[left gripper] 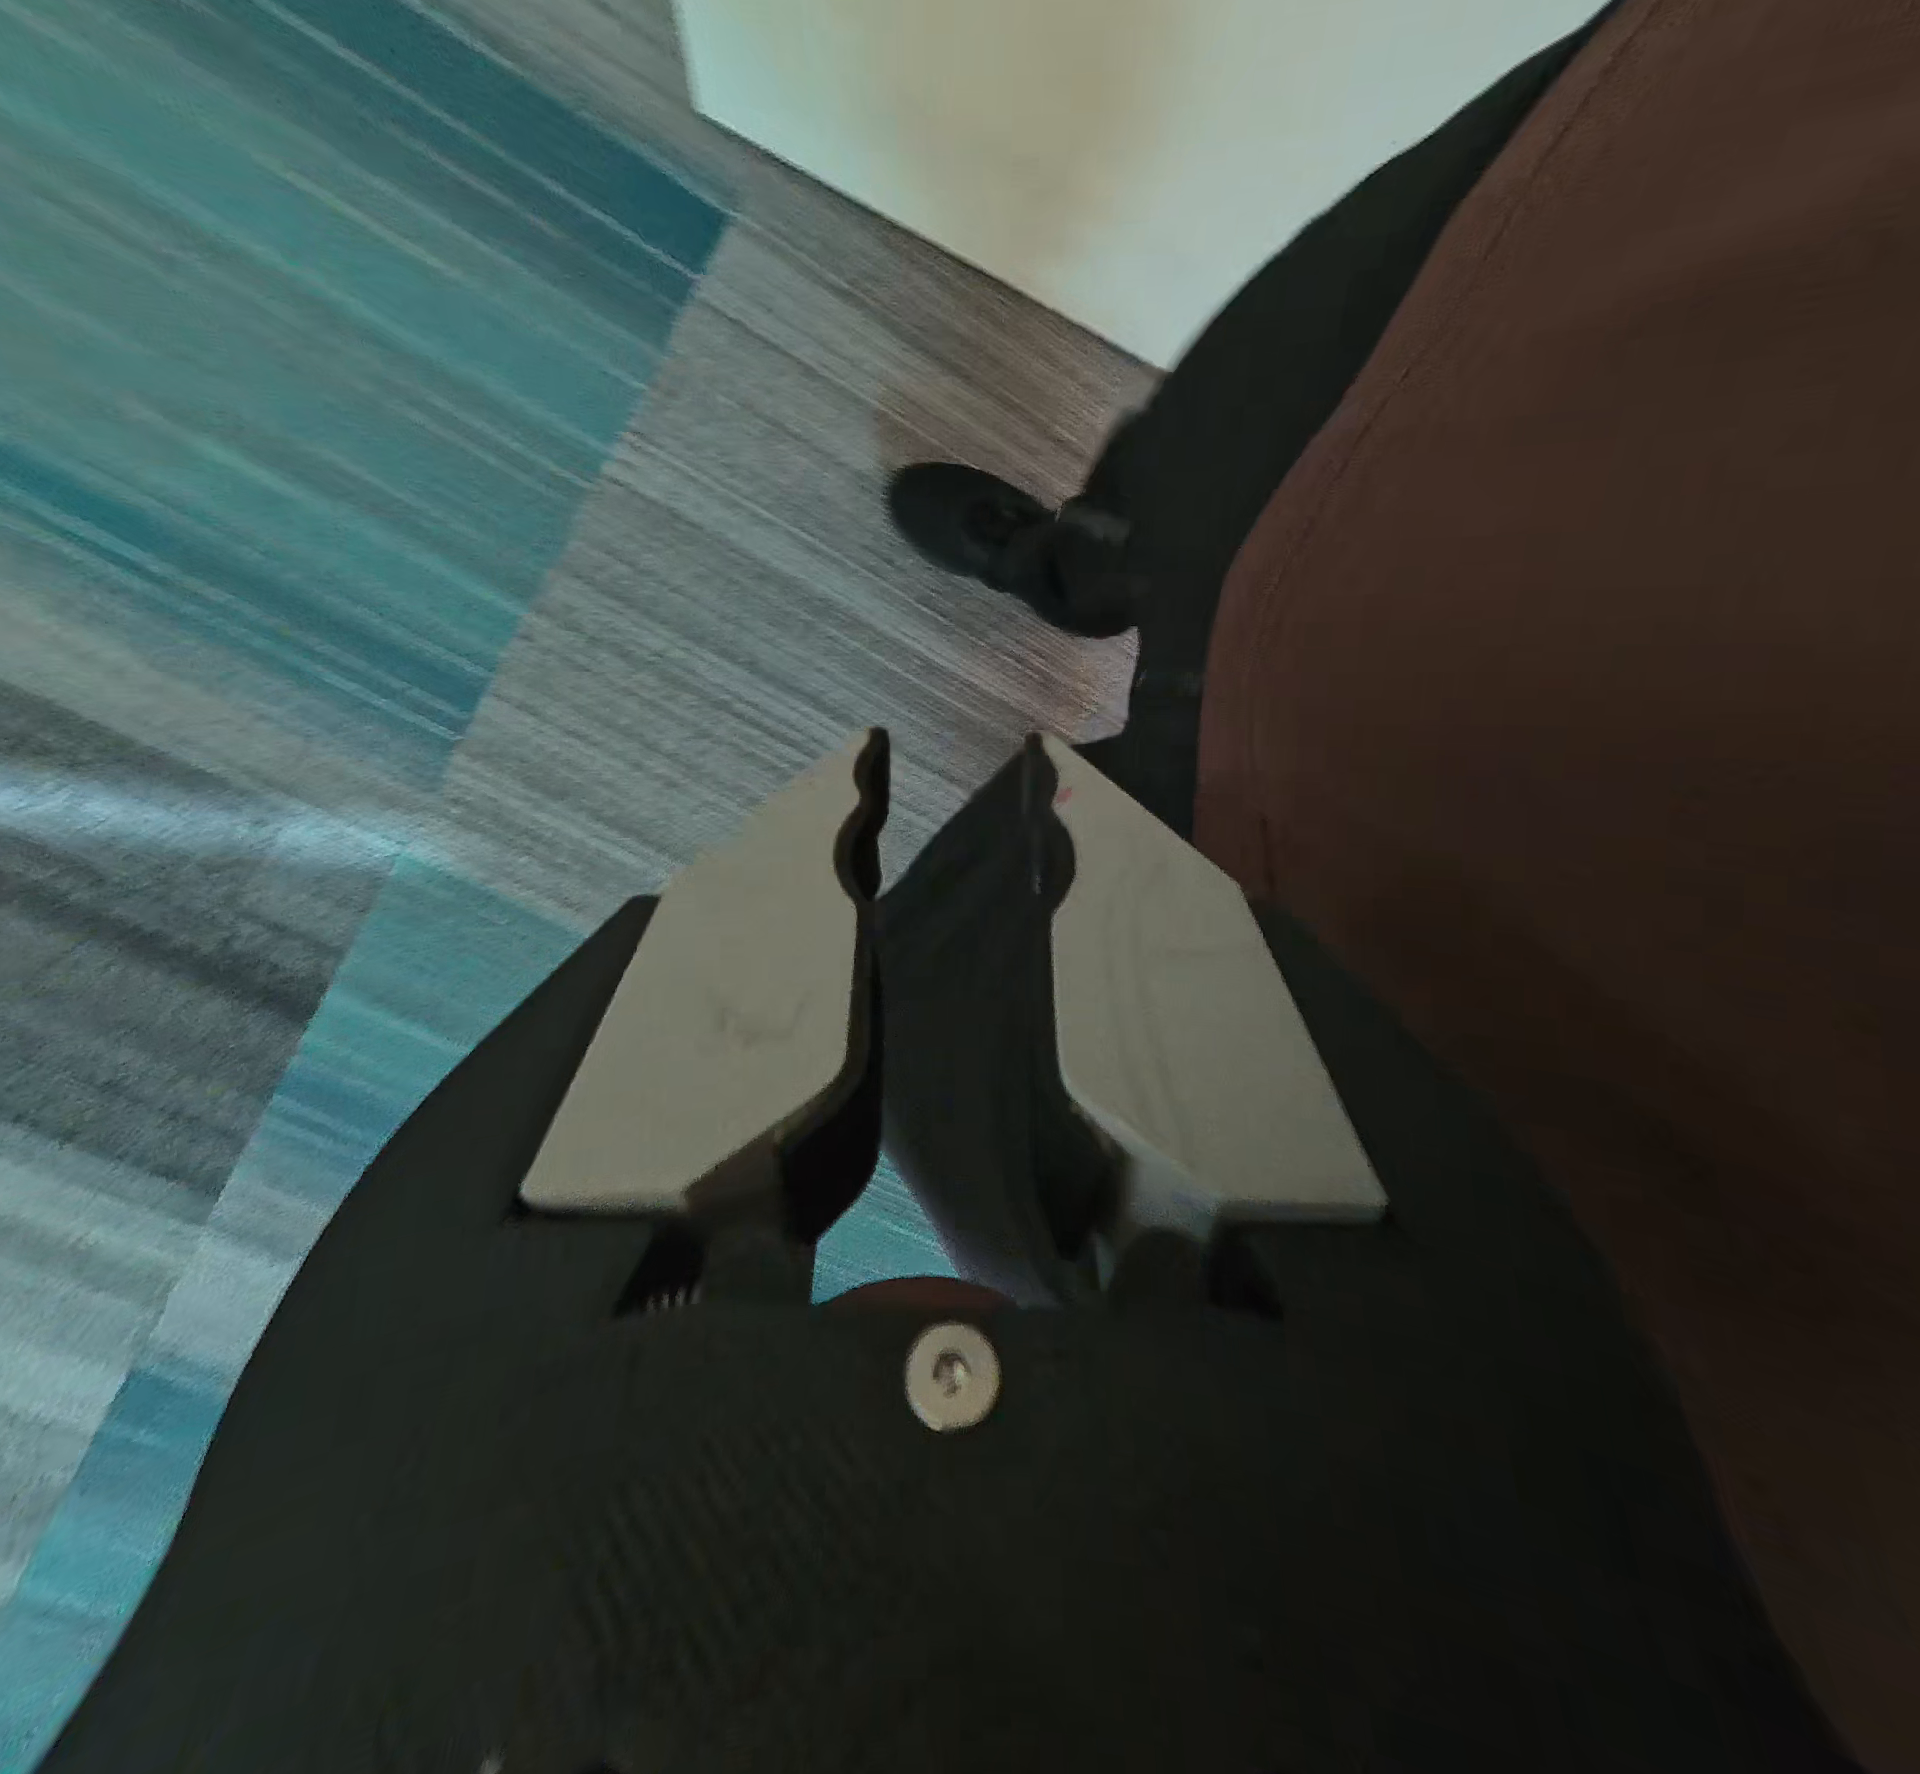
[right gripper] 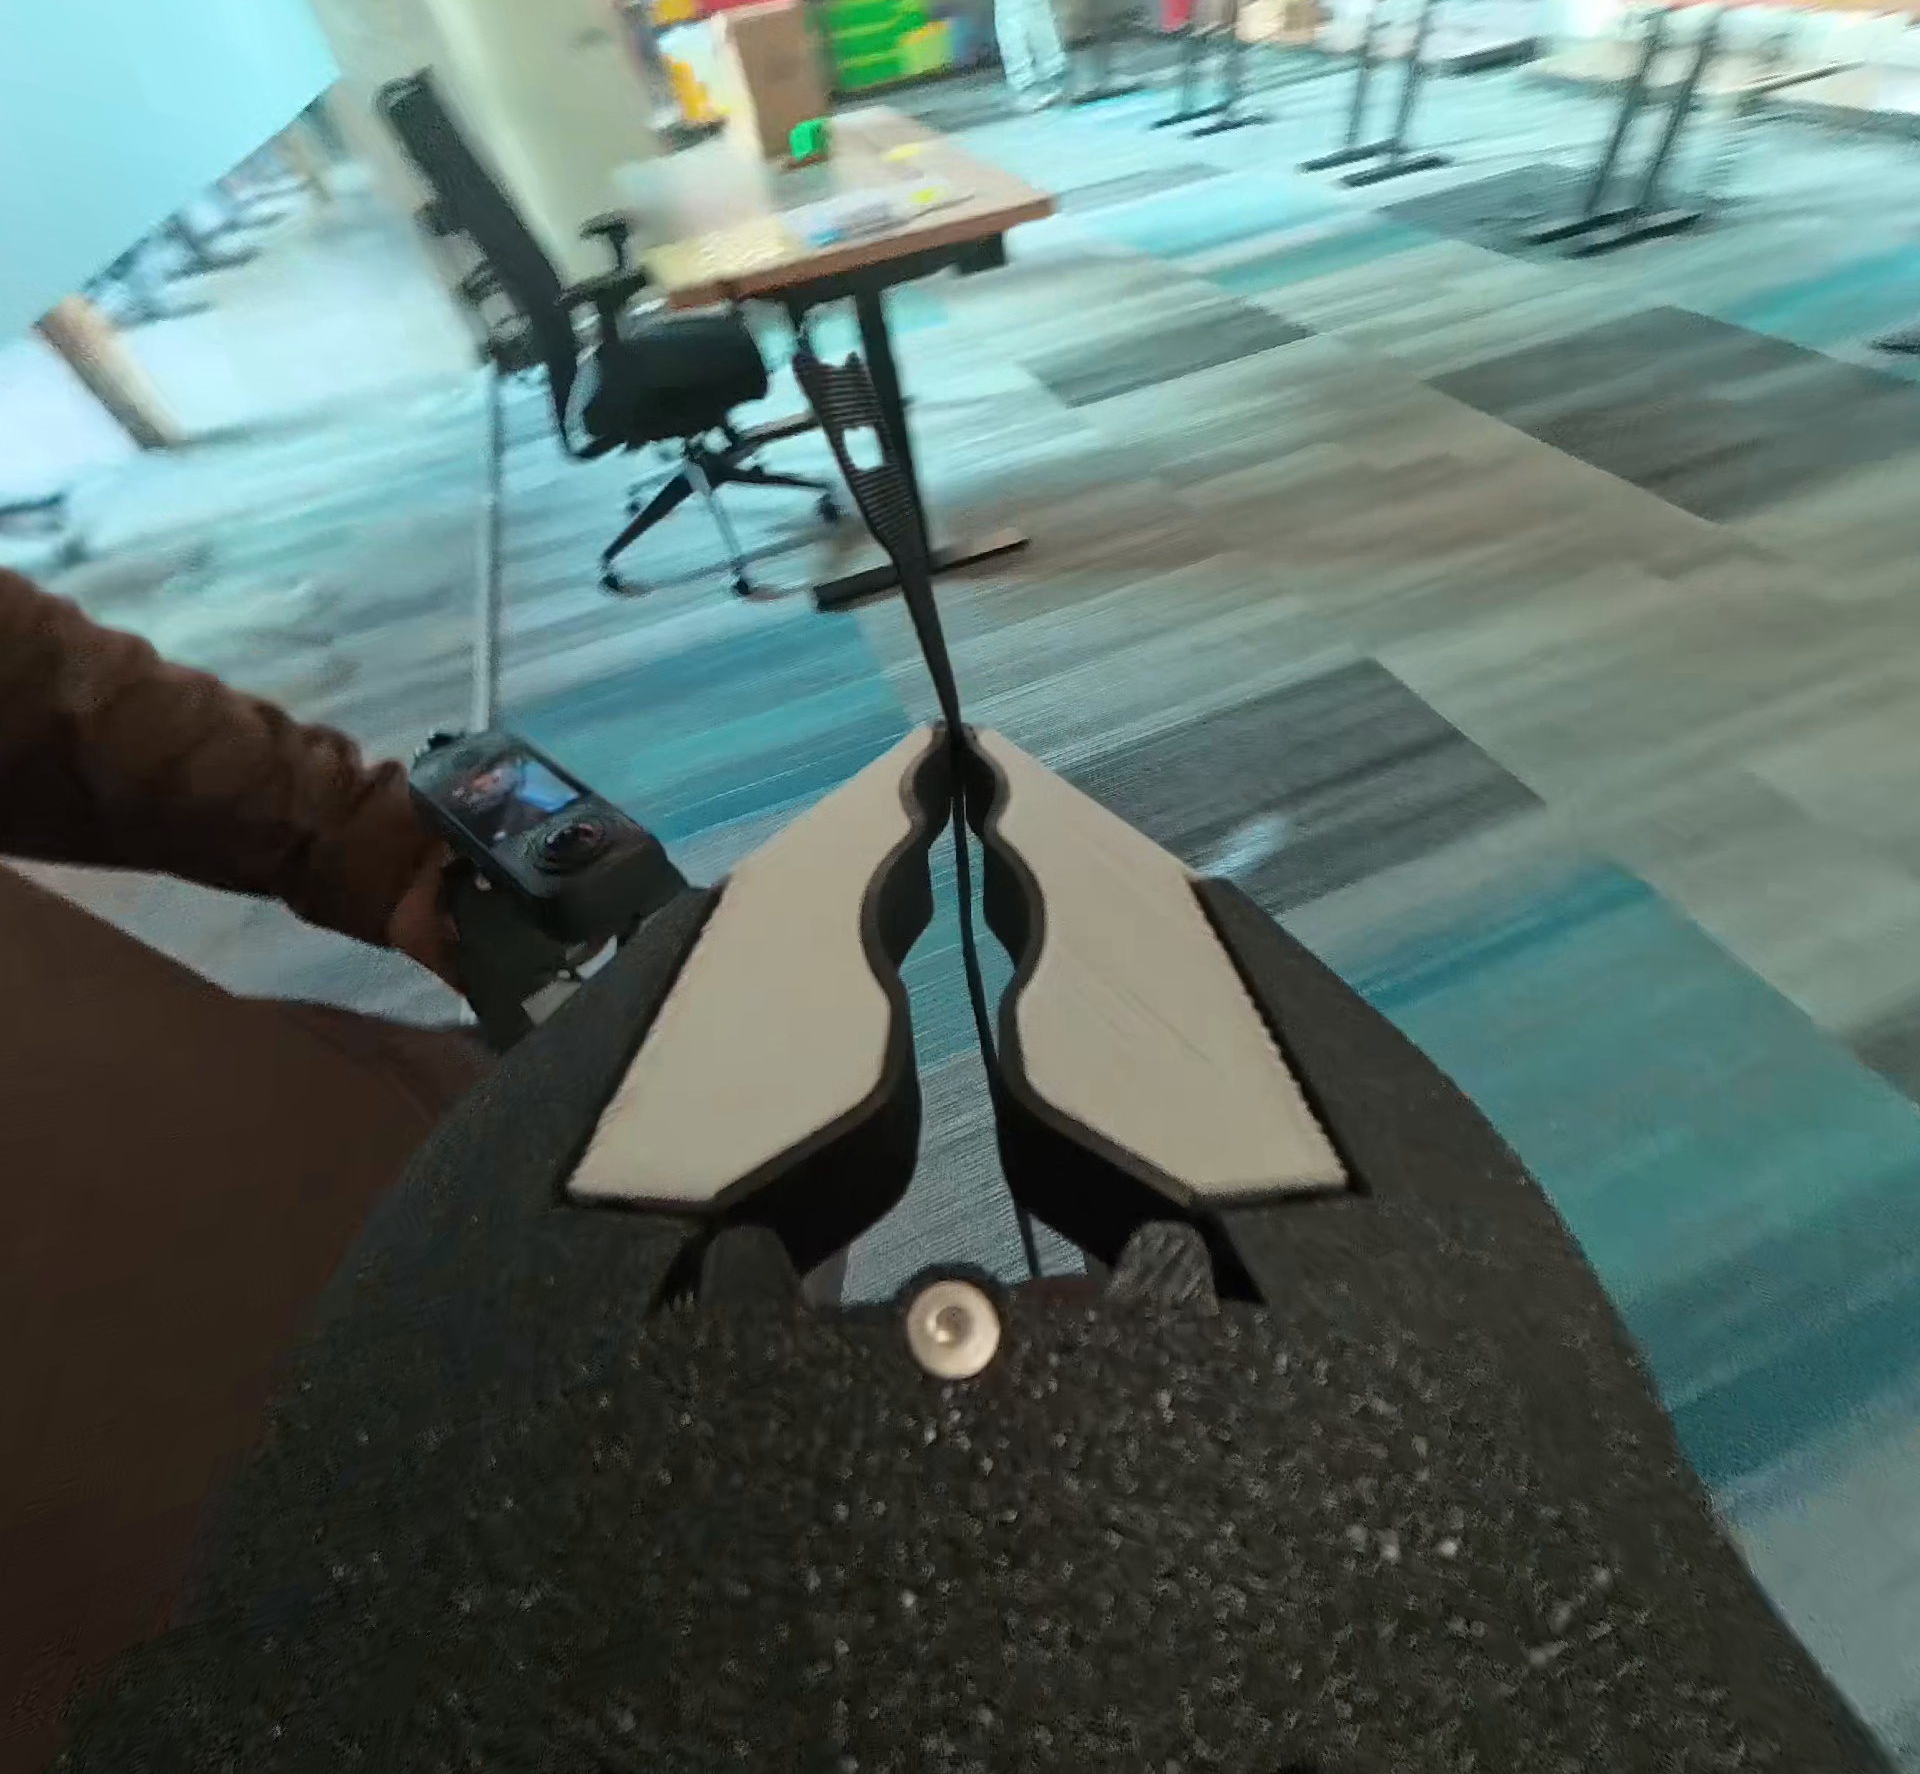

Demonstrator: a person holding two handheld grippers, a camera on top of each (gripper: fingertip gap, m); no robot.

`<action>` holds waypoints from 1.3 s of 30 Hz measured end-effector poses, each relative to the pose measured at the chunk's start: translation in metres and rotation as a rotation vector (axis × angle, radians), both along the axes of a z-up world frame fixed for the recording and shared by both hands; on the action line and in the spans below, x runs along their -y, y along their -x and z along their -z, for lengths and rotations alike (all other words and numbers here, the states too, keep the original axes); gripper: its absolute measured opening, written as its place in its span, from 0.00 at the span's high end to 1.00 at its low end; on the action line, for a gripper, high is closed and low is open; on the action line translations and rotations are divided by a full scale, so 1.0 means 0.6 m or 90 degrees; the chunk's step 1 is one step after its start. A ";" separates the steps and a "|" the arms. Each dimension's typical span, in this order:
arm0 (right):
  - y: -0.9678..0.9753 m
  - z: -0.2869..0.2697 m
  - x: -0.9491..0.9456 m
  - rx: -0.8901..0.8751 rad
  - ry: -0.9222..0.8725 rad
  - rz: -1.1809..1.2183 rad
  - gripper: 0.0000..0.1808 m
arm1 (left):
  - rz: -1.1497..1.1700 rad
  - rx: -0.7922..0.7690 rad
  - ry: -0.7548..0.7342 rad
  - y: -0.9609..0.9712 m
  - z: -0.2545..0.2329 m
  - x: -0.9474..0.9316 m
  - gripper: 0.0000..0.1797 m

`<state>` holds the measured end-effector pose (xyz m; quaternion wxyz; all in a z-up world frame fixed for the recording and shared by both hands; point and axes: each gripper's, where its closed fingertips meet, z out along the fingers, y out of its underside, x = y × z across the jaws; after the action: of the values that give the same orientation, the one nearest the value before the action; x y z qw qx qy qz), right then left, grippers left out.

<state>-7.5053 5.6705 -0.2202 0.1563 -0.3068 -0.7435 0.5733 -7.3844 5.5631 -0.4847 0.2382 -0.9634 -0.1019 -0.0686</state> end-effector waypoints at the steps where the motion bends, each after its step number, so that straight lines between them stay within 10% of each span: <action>1: 0.035 0.002 0.021 0.014 -0.006 -0.046 1.00 | -0.020 -0.003 0.013 0.025 -0.001 0.011 0.87; 10: 0.345 0.024 0.253 0.069 0.030 -0.242 1.00 | -0.340 0.047 -0.134 0.288 0.013 0.097 0.85; 39: 1.319 -0.018 1.175 0.206 0.195 -0.601 1.00 | -0.580 -0.005 -0.224 1.352 -0.167 0.905 0.82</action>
<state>-8.2966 4.9653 -0.2094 -0.2830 -0.0422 -0.7231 0.6287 -8.1956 5.0203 -0.3846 0.4032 -0.7662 -0.4994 0.0302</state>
